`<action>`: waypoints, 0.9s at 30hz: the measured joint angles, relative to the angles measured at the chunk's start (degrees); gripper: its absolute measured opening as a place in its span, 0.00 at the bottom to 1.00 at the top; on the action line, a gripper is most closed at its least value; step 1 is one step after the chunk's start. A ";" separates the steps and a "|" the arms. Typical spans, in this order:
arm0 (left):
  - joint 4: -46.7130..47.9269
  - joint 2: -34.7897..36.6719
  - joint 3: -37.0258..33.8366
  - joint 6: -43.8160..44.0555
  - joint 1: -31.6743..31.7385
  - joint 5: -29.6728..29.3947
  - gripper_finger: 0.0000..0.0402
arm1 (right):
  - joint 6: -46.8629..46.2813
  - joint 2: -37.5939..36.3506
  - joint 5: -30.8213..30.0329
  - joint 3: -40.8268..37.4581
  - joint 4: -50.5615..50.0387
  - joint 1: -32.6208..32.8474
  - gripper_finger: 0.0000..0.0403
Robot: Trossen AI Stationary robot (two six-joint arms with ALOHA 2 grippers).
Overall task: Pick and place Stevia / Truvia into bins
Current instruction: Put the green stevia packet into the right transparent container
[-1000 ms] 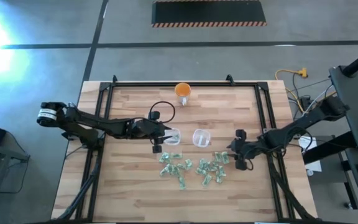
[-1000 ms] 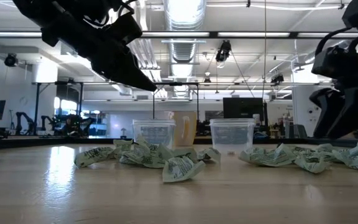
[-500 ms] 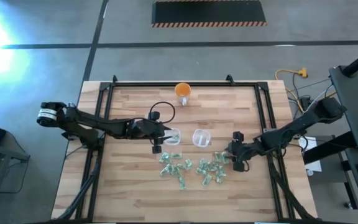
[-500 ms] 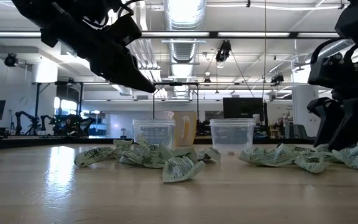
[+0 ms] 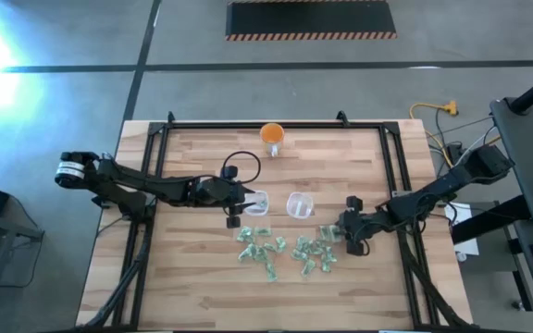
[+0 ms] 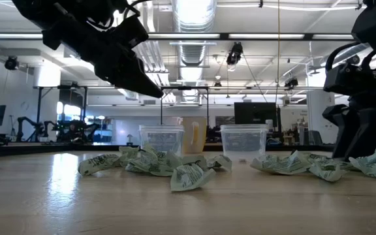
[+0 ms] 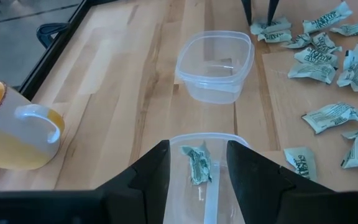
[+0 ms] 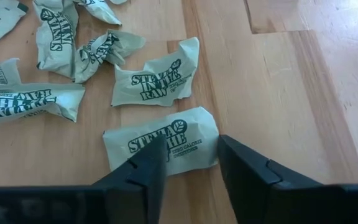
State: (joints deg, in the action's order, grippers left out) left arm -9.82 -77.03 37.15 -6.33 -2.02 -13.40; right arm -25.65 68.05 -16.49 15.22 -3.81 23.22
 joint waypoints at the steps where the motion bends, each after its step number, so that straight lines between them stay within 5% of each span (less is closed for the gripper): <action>1: 0.04 0.00 0.00 0.00 0.00 -0.01 0.35 | 0.00 0.00 0.00 0.00 0.02 0.00 0.29; 12: 0.07 0.00 -0.02 0.00 0.03 0.05 0.35 | 1.23 -0.33 1.25 0.00 0.09 -0.04 0.28; 20: 0.06 0.00 -0.02 0.00 0.02 0.08 0.35 | 3.28 -0.33 1.31 0.00 0.13 -0.02 0.05; 27: 0.06 0.00 -0.02 -0.02 0.02 0.12 0.35 | 3.43 -0.56 1.07 0.00 0.07 -0.02 0.02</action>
State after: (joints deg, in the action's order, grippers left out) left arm -9.76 -77.03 37.12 -6.35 -2.00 -13.28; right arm -22.22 67.49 -15.42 15.22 -3.75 23.20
